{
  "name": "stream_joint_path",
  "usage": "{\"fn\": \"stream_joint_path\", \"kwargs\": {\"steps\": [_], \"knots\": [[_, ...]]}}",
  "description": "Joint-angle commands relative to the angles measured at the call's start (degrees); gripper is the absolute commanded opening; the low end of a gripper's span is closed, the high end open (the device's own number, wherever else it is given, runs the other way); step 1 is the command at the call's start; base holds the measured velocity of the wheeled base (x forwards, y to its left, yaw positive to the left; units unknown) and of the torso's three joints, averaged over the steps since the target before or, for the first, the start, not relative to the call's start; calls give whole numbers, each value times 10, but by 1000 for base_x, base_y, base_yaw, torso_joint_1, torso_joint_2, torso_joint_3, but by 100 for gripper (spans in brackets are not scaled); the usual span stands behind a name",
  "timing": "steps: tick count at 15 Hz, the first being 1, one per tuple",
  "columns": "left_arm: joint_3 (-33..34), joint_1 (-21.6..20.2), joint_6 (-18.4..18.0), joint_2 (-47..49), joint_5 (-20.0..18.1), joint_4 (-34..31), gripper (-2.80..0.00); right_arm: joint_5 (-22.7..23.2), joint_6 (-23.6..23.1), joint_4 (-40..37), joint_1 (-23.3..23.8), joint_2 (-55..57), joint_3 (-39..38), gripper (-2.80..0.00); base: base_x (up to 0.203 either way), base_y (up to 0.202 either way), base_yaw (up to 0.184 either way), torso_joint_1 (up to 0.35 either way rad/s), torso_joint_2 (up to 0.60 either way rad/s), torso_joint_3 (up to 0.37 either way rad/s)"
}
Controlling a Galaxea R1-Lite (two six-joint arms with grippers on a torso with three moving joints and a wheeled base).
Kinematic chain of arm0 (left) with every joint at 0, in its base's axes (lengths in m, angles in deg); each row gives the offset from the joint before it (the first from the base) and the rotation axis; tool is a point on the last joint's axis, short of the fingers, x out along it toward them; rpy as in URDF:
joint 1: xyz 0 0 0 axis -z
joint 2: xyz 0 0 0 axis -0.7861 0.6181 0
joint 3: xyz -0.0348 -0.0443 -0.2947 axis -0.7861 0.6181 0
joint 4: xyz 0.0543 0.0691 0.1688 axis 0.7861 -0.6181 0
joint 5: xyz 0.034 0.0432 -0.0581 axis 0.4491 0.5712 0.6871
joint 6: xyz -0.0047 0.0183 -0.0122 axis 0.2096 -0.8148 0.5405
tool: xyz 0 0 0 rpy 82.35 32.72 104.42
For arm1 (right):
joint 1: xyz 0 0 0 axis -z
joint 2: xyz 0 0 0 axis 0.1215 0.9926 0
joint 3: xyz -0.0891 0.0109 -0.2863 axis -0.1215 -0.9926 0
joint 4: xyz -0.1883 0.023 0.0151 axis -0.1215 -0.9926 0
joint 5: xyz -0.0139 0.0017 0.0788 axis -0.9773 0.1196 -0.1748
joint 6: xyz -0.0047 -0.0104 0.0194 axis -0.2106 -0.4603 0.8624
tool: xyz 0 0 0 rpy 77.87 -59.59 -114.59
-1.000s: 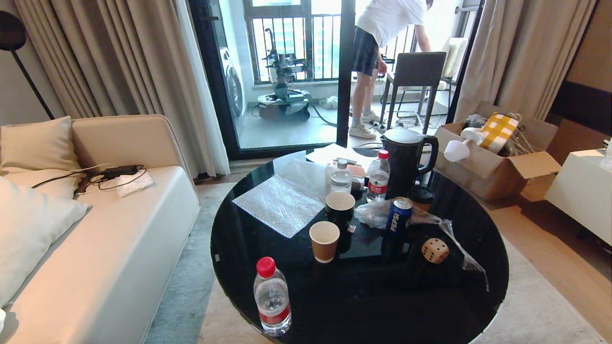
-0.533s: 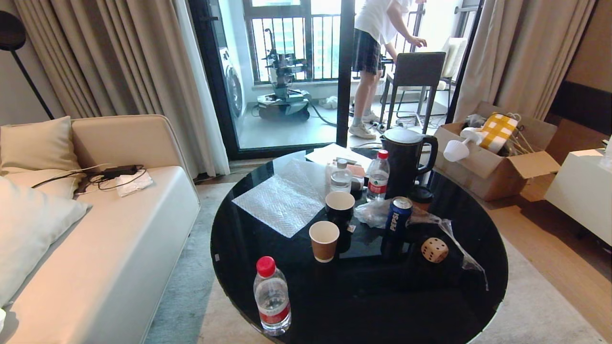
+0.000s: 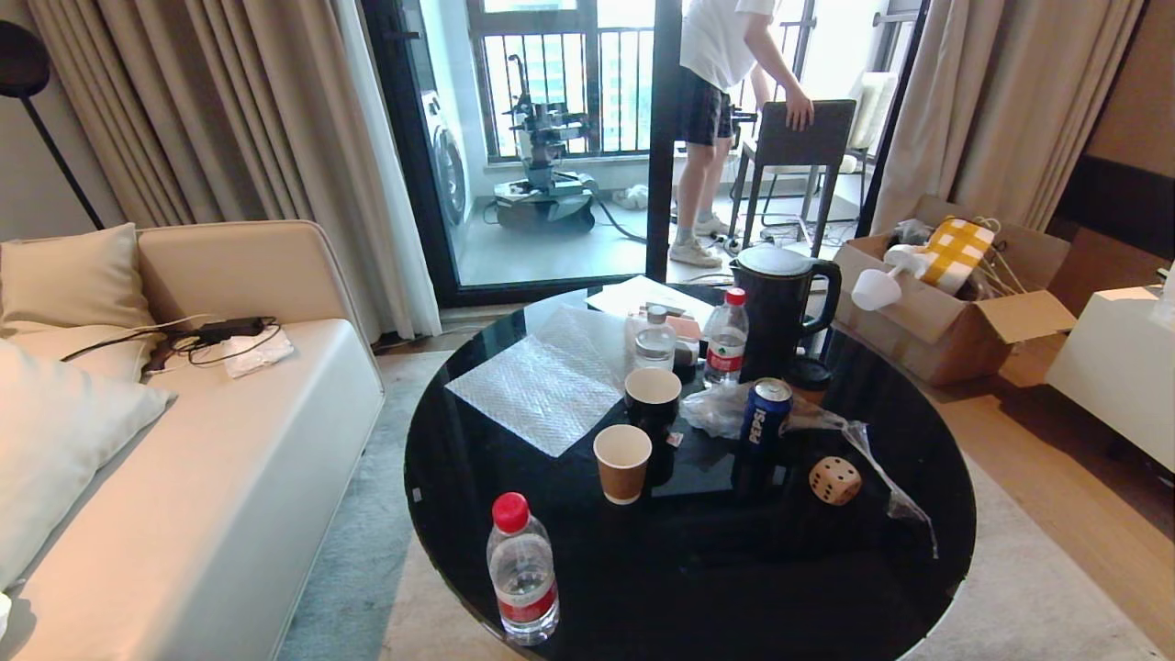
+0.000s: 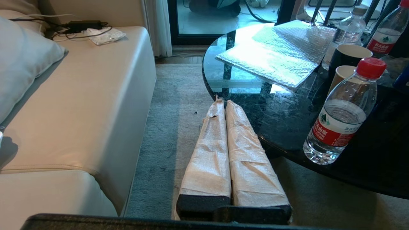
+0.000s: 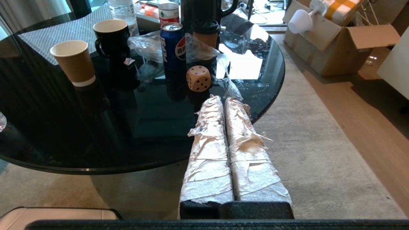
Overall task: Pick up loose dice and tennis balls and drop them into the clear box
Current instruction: Pick up toys out of the box
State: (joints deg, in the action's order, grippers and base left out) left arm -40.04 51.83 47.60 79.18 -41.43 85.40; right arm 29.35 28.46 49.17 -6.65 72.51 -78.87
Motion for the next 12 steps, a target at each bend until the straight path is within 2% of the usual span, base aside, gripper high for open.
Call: {"fn": "stream_joint_path", "kwargs": {"steps": [1,12], "knots": [[0,0,0,0,0,0,-280,0,0,-1,0,0,0,-280,0,0,0,-1,-1,-82],[0,0,0,0,0,0,-280,0,0,-1,1,0,0,-280,0,0,0,2,2,-186]]}}
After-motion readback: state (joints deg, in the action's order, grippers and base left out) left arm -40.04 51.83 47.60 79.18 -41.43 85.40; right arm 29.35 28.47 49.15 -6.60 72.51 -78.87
